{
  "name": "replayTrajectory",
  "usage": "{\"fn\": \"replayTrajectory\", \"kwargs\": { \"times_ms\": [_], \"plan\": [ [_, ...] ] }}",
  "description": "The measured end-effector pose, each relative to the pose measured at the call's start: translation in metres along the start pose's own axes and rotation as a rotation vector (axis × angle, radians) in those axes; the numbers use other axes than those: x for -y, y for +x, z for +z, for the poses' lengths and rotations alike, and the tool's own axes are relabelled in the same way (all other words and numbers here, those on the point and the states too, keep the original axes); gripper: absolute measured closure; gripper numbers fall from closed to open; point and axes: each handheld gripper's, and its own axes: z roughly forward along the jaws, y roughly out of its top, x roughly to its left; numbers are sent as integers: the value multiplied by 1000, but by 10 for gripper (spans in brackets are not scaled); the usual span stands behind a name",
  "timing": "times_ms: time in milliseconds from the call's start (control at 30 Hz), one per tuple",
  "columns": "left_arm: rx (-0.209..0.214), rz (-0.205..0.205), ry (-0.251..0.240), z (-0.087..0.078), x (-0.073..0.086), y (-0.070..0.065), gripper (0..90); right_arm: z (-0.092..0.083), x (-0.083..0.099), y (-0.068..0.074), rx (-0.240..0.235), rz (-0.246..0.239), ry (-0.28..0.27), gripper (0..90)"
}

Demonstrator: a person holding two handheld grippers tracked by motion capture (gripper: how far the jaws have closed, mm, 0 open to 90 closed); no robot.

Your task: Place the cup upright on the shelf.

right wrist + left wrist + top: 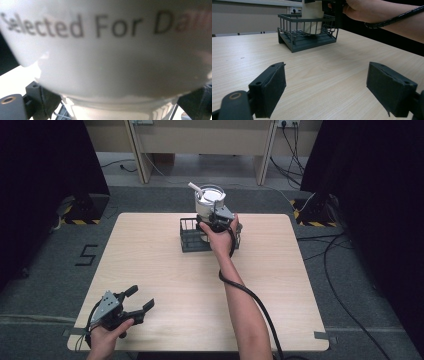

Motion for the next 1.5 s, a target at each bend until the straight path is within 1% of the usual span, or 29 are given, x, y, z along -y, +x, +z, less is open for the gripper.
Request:
{"fn": "replayTrajectory", "kwargs": {
  "times_ms": [200, 300, 500, 600, 967, 1333, 1500],
  "plan": [
    [1, 2, 1, 0, 0, 0, 151, -2, 1, 1, 5, -5, -6, 81],
    [1, 2, 1, 0, 0, 0, 151, -3, 3, 2, 7, 4, -11, 82],
    [1, 2, 2, 1, 0, 0, 151, -5, 4, 3, 15, 5, -14, 84],
    [0, 1, 1, 1, 0, 0, 151, -6, 5, 3, 19, -4, -19, 85],
    [0, 0, 2, 1, 0, 0, 152, -11, 6, 5, 30, -7, -21, 85],
    [0, -2, 0, 2, 0, 0, 151, -20, 6, 7, 33, -5, -30, 104],
    [-3, 1, 2, 1, 0, 0, 151, -26, 5, 6, 20, -9, -31, 104]
  ]
}}
